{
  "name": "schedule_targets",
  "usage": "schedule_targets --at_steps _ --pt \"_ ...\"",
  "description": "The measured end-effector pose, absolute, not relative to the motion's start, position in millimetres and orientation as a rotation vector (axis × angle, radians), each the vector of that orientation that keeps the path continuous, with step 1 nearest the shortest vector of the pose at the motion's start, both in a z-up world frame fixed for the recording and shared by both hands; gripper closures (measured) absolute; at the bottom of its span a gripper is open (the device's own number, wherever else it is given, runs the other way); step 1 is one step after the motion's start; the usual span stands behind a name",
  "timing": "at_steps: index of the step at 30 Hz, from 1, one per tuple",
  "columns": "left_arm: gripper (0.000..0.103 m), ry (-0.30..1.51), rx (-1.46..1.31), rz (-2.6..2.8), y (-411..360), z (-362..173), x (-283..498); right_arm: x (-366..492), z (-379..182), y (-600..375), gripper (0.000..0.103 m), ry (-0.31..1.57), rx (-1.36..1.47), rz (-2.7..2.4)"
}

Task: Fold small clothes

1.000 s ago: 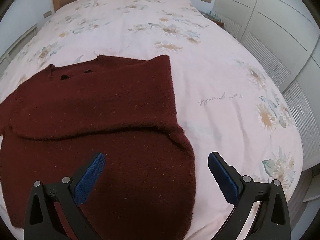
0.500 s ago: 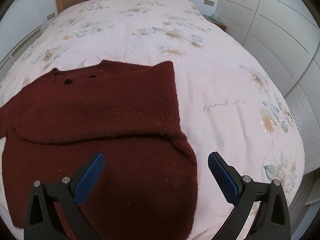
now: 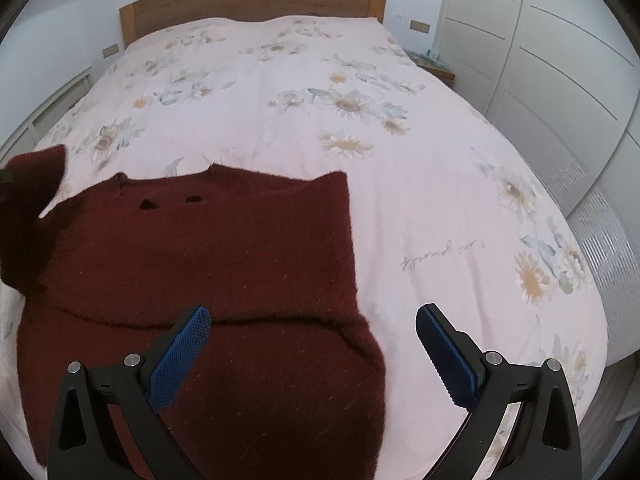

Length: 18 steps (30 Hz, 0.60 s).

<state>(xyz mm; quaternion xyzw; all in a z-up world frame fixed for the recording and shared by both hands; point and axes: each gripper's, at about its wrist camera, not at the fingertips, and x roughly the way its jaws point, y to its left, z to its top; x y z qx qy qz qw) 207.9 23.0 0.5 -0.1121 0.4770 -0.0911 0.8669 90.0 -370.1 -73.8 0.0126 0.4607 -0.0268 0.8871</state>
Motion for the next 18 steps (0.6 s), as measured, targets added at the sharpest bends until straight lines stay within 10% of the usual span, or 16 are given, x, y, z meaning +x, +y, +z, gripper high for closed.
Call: schedule_targets --at_steps 18 --pt "0.085 1.21 0.007 -0.261 -124 -130 216 81 -101 -395 0.0 1.014 0.085 -0.072"
